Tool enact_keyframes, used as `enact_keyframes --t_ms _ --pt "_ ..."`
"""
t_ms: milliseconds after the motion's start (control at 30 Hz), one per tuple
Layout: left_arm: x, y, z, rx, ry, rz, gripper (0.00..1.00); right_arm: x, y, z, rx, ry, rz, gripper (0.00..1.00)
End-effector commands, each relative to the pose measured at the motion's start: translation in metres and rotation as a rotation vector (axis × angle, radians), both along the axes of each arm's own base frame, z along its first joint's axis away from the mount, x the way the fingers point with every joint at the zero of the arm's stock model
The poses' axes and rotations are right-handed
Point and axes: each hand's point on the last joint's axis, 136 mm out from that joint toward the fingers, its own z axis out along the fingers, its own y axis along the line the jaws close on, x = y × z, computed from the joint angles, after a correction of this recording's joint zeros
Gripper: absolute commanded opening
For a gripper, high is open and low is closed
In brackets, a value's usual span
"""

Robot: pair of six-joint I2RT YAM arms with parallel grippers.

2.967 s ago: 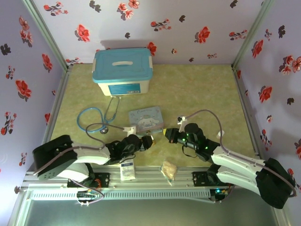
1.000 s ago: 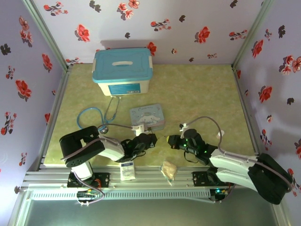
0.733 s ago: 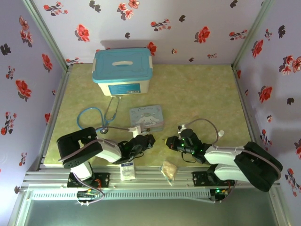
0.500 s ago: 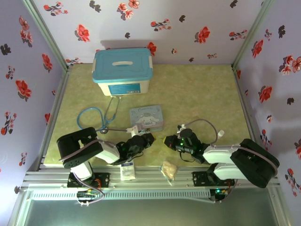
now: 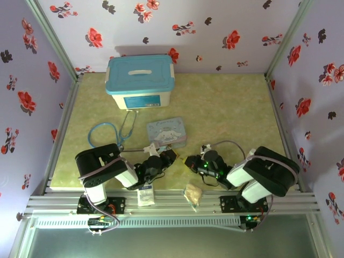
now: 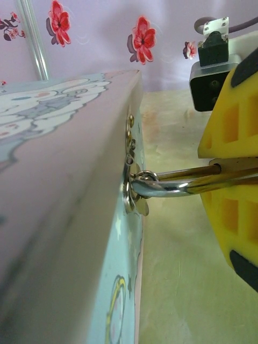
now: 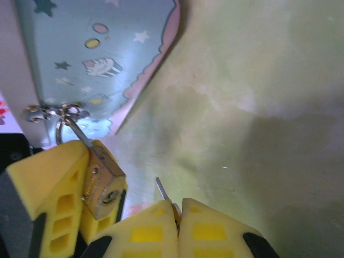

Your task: Unlock the padlock with the key

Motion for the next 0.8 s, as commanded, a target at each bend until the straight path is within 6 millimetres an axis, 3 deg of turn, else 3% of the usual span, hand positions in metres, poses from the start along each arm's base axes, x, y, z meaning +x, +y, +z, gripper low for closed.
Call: enact_keyframes --t_ms 0,567,767 --pt "0.006 0.008 -0.001 -0.052 0.031 0.058 0.0 0.006 0.002 0.017 0.082 -0.054 -0.036 0.0" --pt "0.007 0.006 0.002 -0.059 0.022 0.06 0.0 0.002 0.022 0.032 0.155 -0.106 0.032 0.0" --pt "0.007 0.007 -0.001 -0.048 0.021 0.06 0.0 -0.002 0.022 0.027 0.156 -0.108 0.038 0.0"
